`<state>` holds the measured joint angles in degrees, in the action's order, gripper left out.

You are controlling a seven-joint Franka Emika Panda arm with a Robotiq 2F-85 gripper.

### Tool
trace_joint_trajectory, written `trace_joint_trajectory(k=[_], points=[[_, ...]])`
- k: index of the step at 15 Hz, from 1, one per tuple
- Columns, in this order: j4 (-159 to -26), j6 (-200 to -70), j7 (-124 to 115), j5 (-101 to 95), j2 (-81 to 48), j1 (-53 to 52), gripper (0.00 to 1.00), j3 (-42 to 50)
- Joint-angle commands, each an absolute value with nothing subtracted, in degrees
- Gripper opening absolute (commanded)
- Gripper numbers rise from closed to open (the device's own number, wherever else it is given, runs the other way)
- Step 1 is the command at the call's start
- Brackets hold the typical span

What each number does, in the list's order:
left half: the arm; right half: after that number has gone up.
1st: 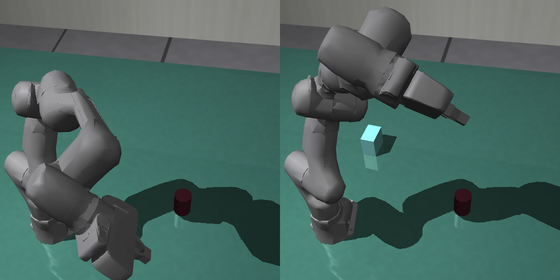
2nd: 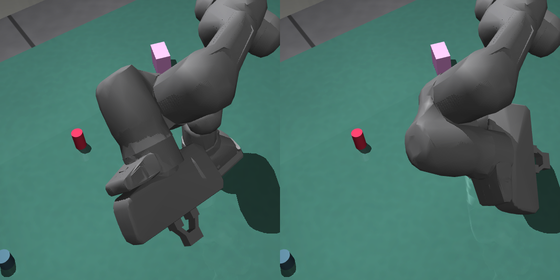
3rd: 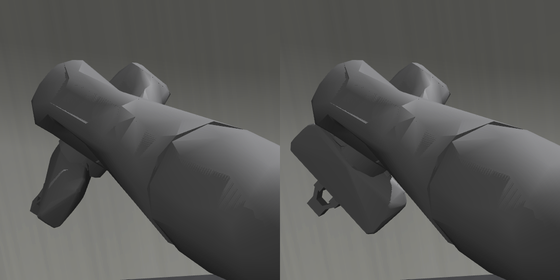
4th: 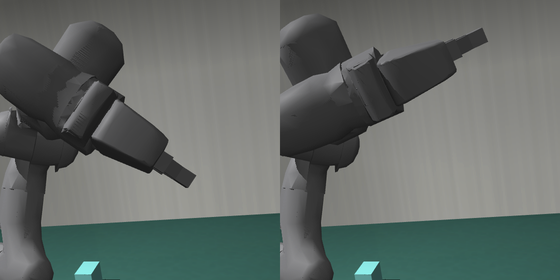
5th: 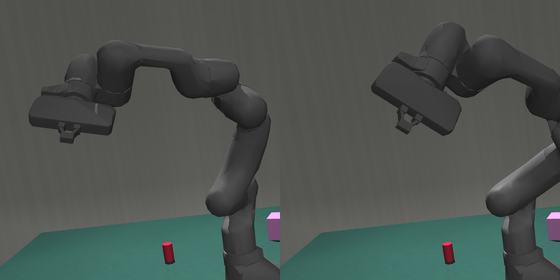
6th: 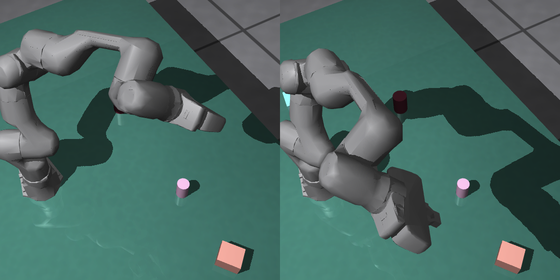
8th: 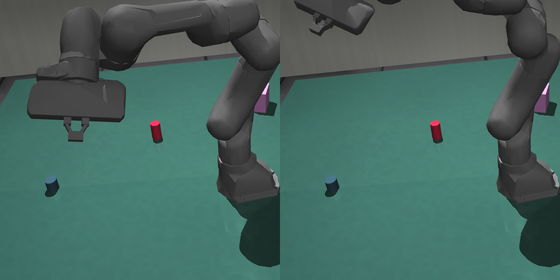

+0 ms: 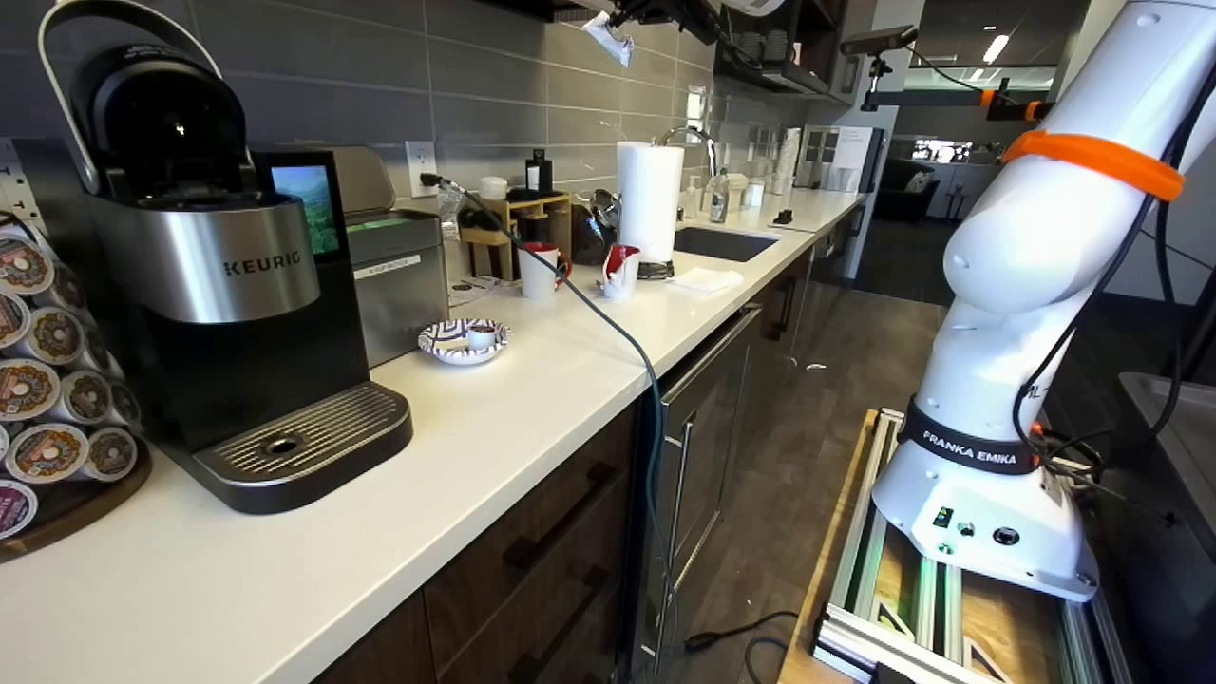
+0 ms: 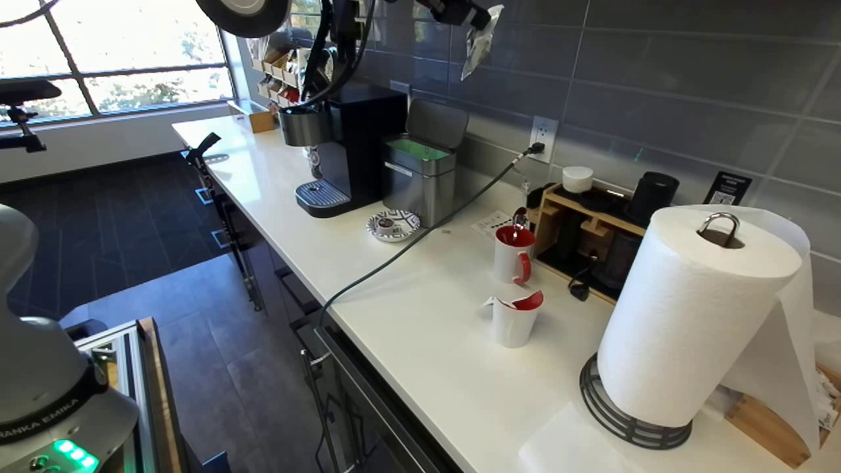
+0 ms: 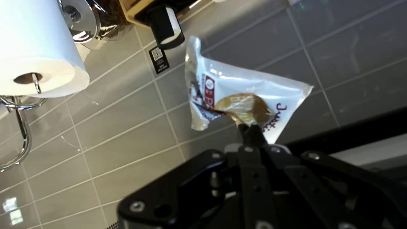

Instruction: Put the item in the plate into the cabinet

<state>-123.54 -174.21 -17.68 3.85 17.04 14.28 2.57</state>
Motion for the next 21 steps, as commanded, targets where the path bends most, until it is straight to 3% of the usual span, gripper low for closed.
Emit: trace_joint_trajectory(k=[1,13,16,21], points=[[-120.7,-176.0,-23.7,2.3,16.2,19.2,0.0,-0.6],[-123.2,-172.6,-48.7,-10.6,28.5,46.7,0.0,-20.2],[-122.7,-173.4,-51.9,-9.5,31.1,49.8,0.0,-24.2],[-121.6,-173.1,-49.0,-8.8,29.7,46.5,0.01,-26.1]])
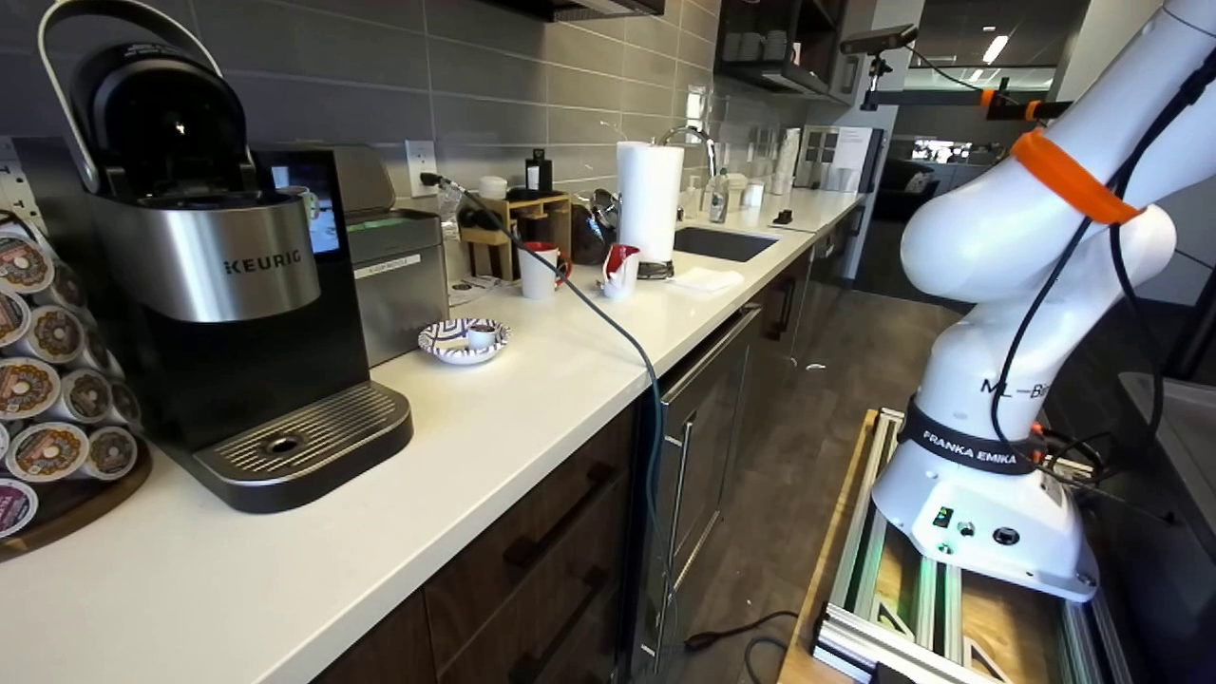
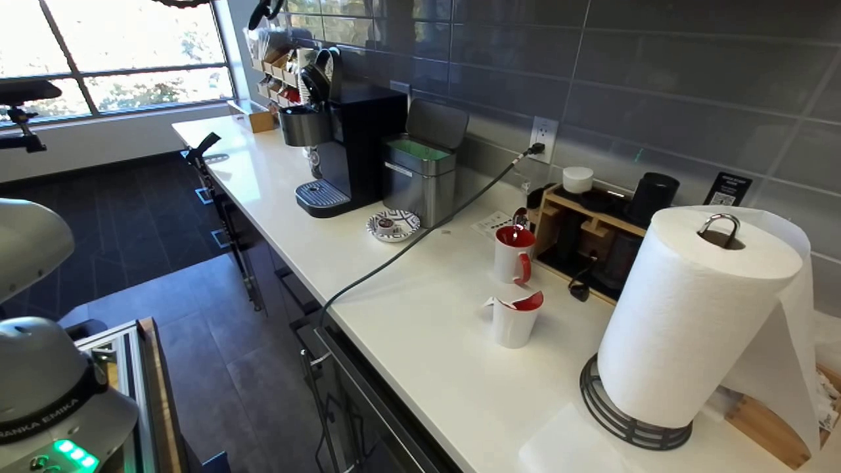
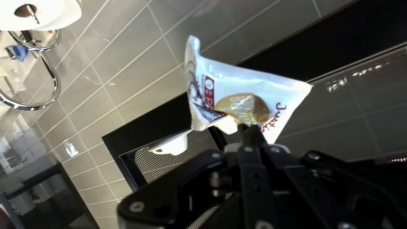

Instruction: Put the item in the plate into the cabinet

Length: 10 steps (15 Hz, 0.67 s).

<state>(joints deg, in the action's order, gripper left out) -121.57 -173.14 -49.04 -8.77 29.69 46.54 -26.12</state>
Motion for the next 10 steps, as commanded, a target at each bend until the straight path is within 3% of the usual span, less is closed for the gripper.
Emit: trace_joint_trajectory(k=[1,4,10], points=[[-121.7,-173.1,-49.0,-8.8,29.7,46.4,0.01,-26.4],[-120.3,-174.2,-49.8,-7.9,27.8,46.2,0.0,-26.4],[-104.7,-173.0,-43.2,-4.3,13.9,39.1,0.0,-20.9]])
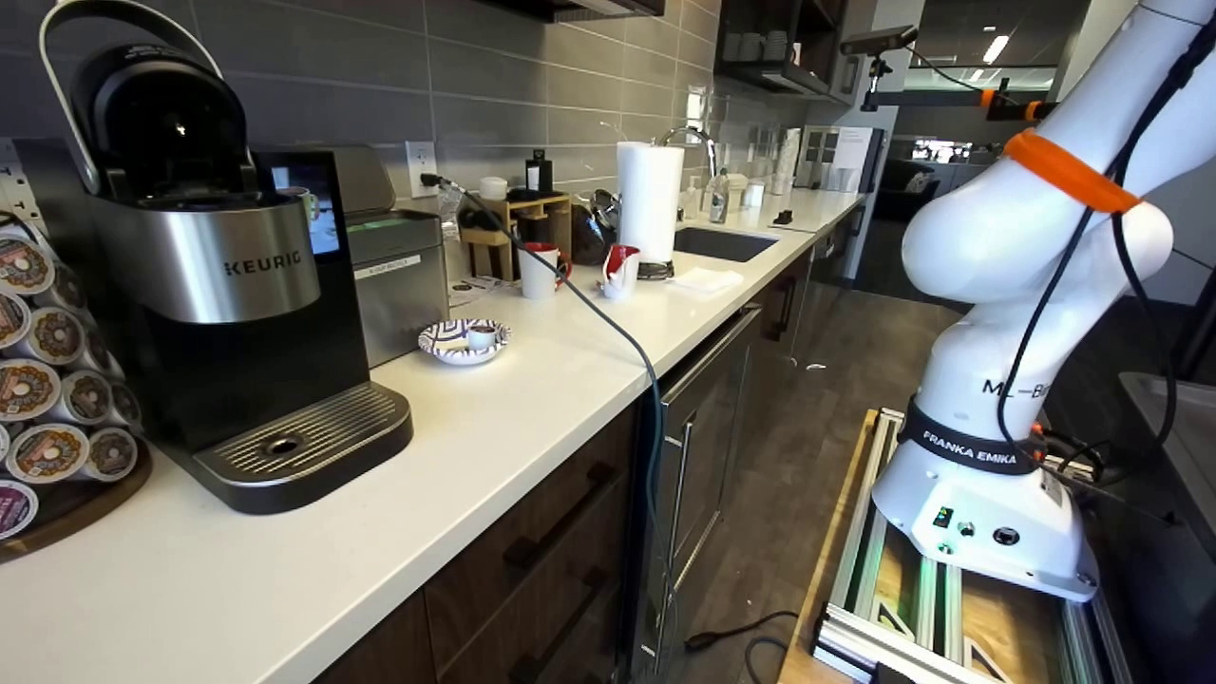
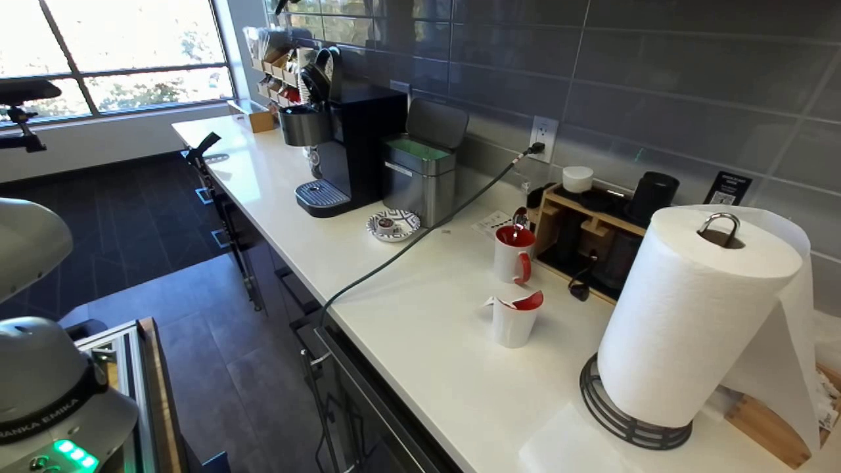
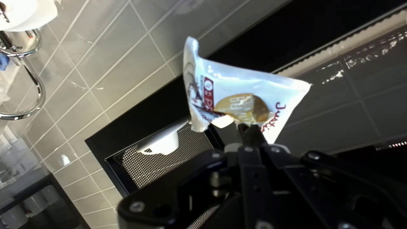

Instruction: Put the item in the plate into the cabinet

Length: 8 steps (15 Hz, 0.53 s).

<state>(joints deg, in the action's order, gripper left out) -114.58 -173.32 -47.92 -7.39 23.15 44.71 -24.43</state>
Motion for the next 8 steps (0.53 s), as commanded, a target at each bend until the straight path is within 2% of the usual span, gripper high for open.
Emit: trace_joint_trajectory(k=[1,3,8], points=[[-100.7,-172.7,-40.4,-2.7,10.4,36.1,0.0,-19.2],[-94.4,-172.6,-34.4,0.9,5.0,27.2,0.0,-13.5],[-77.8,-170.6,-11.9,23.5,-4.0,22.7,0.0,-13.2]])
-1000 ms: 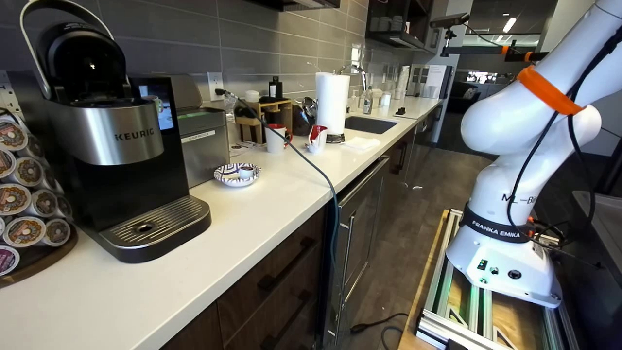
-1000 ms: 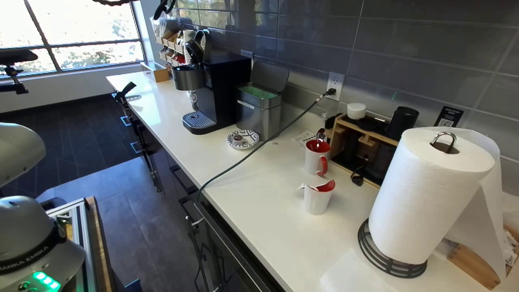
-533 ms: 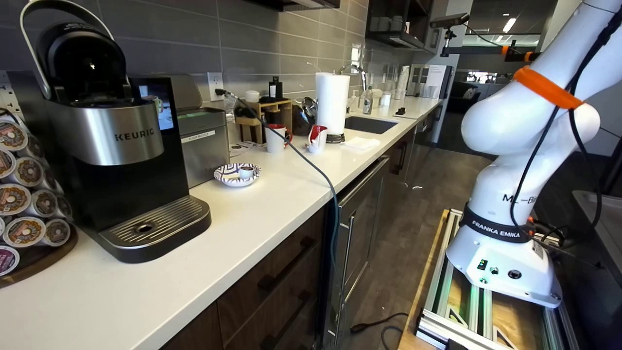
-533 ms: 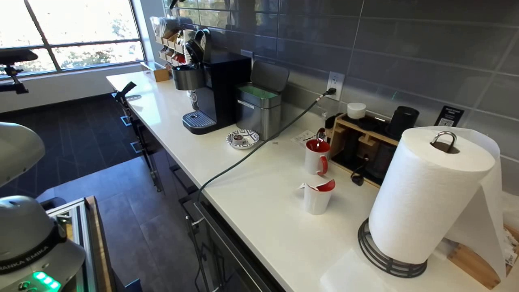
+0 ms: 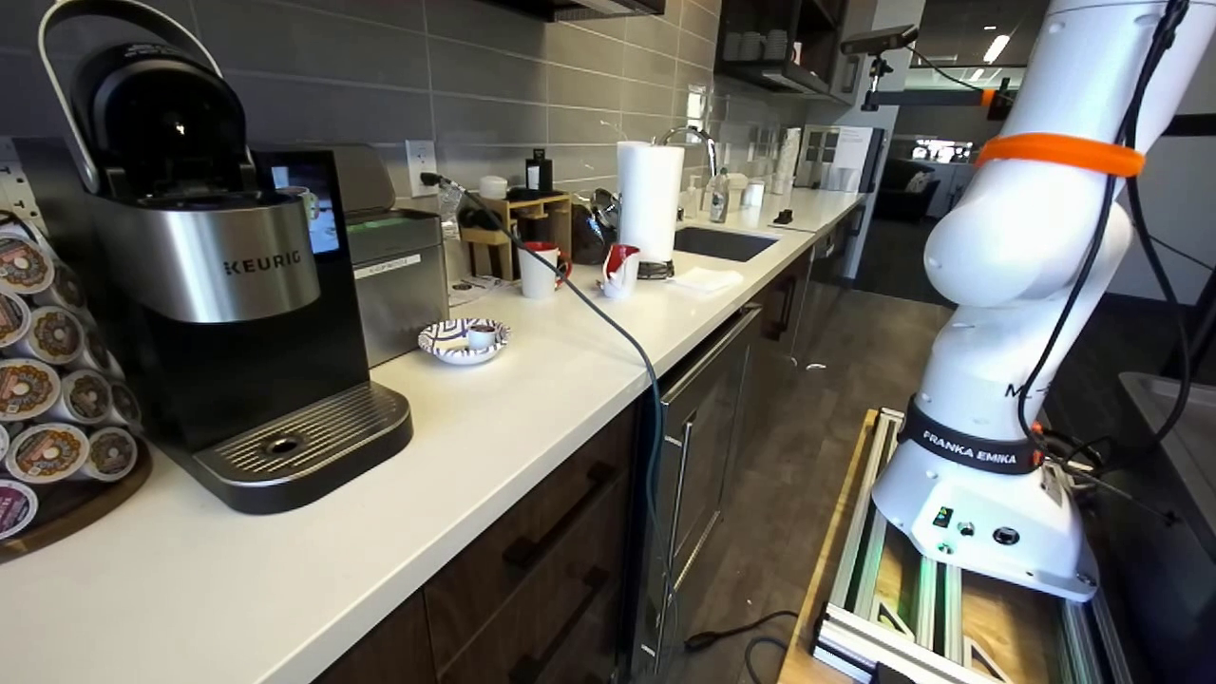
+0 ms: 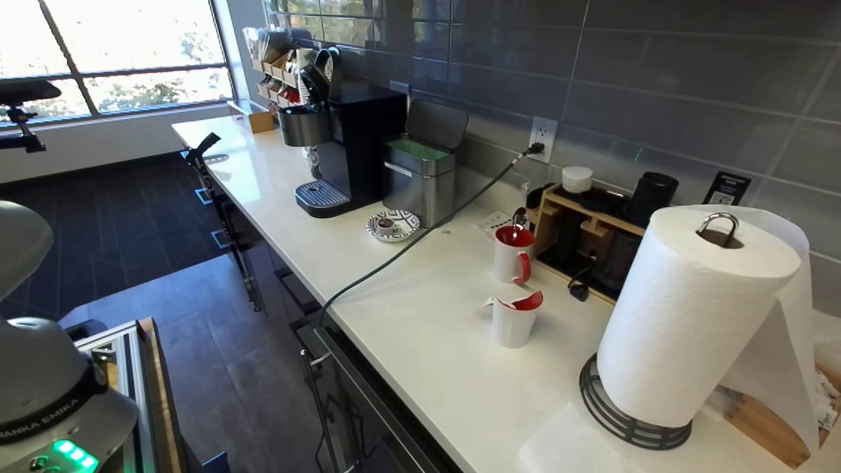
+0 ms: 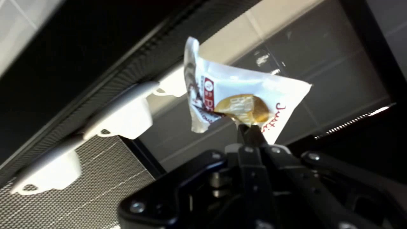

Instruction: Put the item in the plate into the cabinet

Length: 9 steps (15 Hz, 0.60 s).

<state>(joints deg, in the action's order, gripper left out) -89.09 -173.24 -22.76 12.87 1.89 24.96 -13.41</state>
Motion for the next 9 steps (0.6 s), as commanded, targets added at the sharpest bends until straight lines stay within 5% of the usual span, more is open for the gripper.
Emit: trace_joint_trajectory(k=[1,2,3,4,9], points=[[-74.6,-169.8,-8.6,26.8,-5.5,23.3,0.0,-14.0],[-71.3,-168.2,-6.8,29.0,-7.0,24.1,0.0,-14.4],[-68.2,-166.1,-5.6,30.2,-8.6,24.8,0.26,-14.5],[-65.1,-163.9,-5.4,30.5,-10.1,25.3,0.27,-14.1],[-58.4,-154.2,-6.4,27.9,-13.0,27.1,0.63,-13.1]])
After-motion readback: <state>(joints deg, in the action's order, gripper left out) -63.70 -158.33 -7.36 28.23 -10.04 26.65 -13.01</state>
